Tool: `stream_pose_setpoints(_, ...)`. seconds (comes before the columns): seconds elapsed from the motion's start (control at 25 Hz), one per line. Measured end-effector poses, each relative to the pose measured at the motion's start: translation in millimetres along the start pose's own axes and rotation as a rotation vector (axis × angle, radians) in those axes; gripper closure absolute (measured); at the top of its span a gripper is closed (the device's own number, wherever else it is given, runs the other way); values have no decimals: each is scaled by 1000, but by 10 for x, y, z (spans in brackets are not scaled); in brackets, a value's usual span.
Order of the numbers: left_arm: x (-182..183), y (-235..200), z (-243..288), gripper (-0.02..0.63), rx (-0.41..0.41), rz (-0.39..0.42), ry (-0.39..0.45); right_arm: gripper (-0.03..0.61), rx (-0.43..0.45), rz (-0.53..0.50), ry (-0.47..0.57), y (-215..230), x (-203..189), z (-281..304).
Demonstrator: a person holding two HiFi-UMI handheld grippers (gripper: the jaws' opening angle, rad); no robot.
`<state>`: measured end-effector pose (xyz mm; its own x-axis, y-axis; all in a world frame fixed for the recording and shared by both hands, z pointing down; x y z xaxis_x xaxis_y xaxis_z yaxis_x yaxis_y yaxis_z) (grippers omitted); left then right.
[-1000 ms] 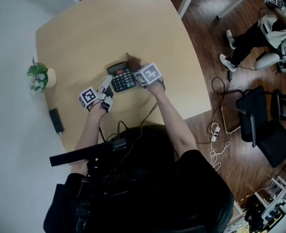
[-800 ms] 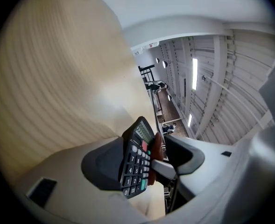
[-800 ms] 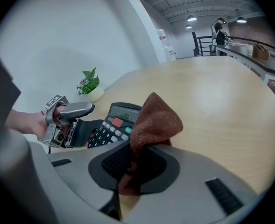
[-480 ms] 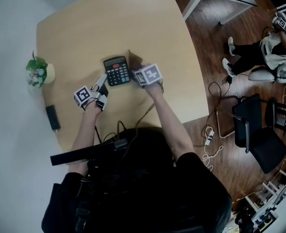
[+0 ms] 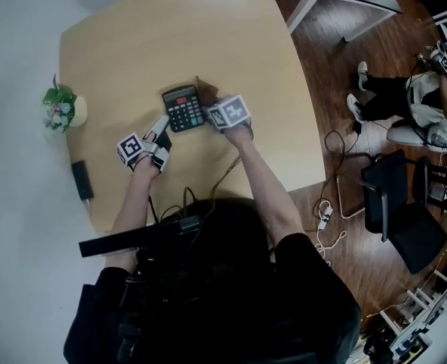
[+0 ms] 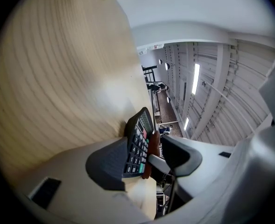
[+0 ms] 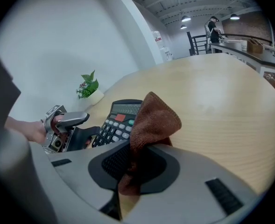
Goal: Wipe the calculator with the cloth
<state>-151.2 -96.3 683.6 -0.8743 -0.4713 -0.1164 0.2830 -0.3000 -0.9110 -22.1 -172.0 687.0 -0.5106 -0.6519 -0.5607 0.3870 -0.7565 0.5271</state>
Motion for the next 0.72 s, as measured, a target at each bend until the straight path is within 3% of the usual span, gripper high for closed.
stream_pose_setpoints(0.72, 32, -34, -12, 376, -13, -12, 17, 526, -14, 56, 74, -26, -129, -60)
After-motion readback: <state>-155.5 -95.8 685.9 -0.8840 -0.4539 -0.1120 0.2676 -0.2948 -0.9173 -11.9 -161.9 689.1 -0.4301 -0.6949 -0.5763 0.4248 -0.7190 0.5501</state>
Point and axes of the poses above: the fingertips, and each gripper's own axes: z forward along the fingers, y to its right, x out of its top, the point moved 1 cm from there along -z, backward along the fingers, and after that the axes turned 9 degrees about x, right-handed, at the moved point
